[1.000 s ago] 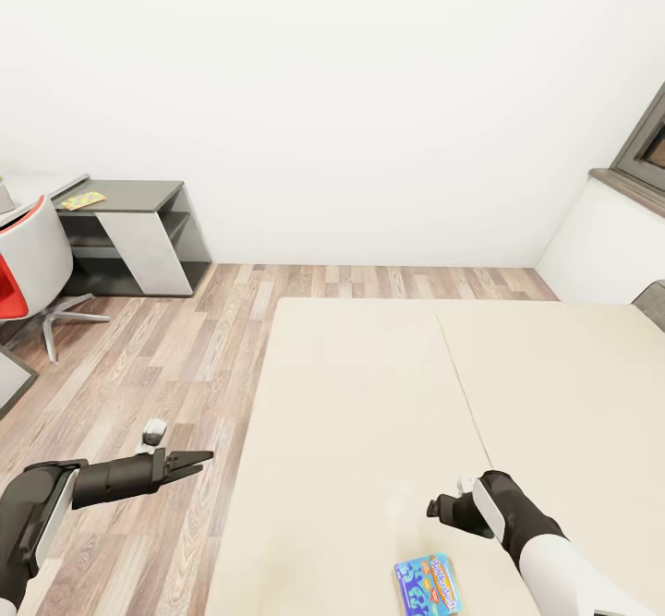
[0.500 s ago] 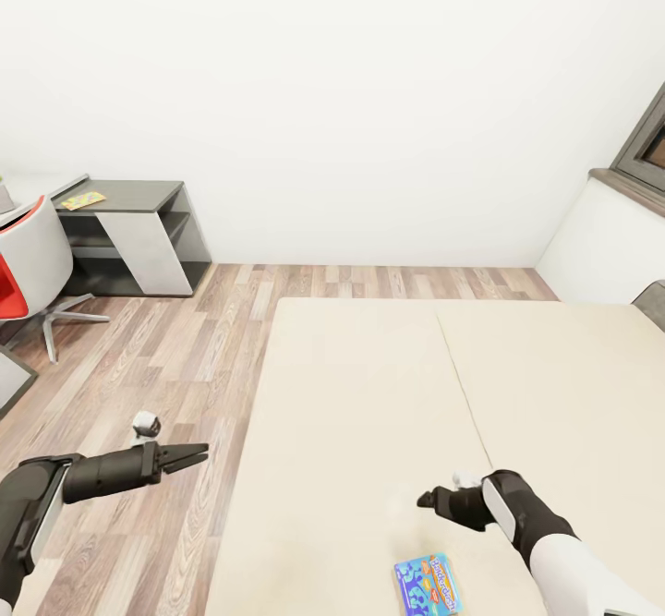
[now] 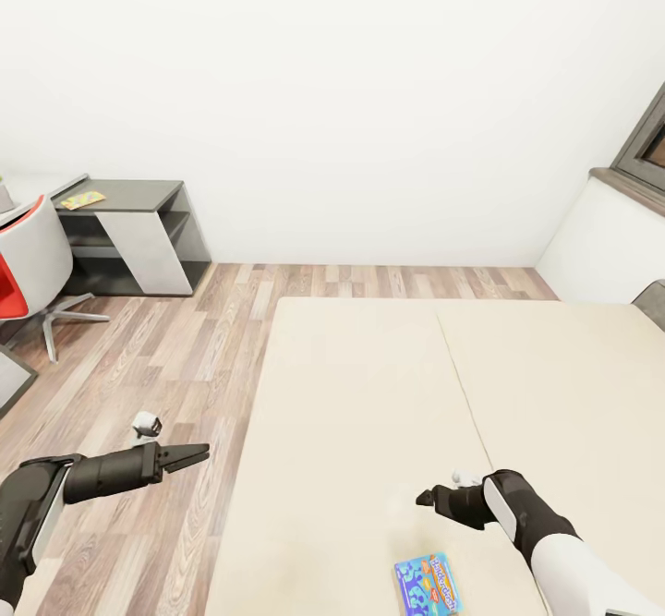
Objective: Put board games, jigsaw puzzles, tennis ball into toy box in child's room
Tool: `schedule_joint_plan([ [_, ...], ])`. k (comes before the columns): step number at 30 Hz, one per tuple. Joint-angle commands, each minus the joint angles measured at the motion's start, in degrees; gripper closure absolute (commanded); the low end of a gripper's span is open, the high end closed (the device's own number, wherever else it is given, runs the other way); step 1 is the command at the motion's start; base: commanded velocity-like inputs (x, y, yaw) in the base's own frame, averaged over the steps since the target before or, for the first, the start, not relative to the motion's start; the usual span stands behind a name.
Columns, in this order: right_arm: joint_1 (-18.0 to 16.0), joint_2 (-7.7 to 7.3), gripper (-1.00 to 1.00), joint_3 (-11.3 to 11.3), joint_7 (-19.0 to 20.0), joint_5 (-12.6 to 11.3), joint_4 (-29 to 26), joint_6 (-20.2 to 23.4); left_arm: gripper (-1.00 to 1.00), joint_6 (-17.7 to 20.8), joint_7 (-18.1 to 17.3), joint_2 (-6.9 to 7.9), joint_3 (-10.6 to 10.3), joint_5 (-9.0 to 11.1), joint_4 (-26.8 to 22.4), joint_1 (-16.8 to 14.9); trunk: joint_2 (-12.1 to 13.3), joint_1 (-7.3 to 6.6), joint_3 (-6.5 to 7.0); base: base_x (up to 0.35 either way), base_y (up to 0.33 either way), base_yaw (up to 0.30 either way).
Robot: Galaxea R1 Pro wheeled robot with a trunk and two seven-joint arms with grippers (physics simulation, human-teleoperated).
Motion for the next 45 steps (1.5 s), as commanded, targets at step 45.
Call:
schedule_joint_plan([
  [45,0.14,0.26,-1.0,0.08,-4.17,-0.23,0.33,-3.88,-1.0,0.52,-0.25,-0.06,0.04,-0.1,-0.02,-0.03,-0.11,0.03,-4.18,0.0,0.0,0.0],
])
